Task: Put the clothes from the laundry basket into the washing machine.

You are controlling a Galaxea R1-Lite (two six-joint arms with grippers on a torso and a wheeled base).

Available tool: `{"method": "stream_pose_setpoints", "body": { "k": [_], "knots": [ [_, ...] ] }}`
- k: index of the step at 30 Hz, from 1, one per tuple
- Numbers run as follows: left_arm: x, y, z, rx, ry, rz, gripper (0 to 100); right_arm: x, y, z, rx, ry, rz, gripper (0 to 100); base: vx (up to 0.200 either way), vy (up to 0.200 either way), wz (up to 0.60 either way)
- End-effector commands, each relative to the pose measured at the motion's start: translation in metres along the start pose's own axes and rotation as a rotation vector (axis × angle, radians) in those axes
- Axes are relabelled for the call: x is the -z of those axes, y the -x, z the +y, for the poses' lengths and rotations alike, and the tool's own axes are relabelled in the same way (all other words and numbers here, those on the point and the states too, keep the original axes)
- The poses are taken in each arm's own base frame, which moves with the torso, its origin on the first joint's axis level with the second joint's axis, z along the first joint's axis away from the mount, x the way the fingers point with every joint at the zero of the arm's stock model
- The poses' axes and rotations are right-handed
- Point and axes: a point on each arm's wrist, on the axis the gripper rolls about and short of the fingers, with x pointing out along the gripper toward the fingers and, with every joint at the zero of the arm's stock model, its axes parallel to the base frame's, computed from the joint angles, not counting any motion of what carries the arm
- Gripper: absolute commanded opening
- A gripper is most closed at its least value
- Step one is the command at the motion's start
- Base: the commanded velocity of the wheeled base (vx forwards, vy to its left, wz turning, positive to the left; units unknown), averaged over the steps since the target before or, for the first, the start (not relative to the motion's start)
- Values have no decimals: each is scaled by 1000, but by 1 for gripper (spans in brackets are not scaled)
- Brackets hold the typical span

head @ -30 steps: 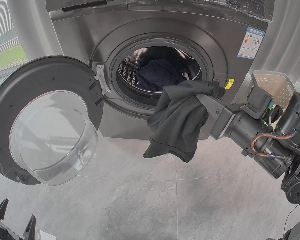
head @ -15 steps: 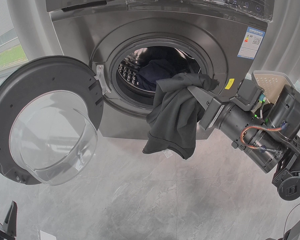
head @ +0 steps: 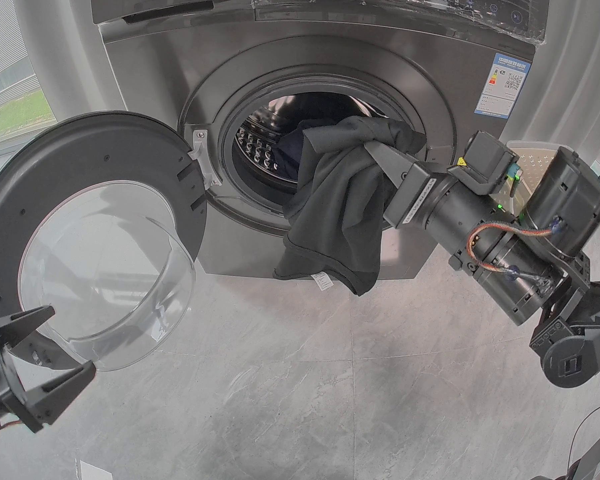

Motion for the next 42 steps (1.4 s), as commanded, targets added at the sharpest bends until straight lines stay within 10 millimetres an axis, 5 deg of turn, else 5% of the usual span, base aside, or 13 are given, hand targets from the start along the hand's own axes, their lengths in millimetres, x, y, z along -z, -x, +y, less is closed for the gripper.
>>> {"method": "stream_pose_setpoints", "body": {
  "k": [1,12,42],
  "knots": [
    [9,-103,12,213,38,176,100,12,-19,-8,25,3,-10,0,0,0,0],
    [29,-170,13,286,41,214,100,9,-16,-4,23,-57,-8,0,0,0,0],
    [64,-271,20,315,58,199,100,2,1,6,-9,-67,2,0,0,0,0]
  ]
}}
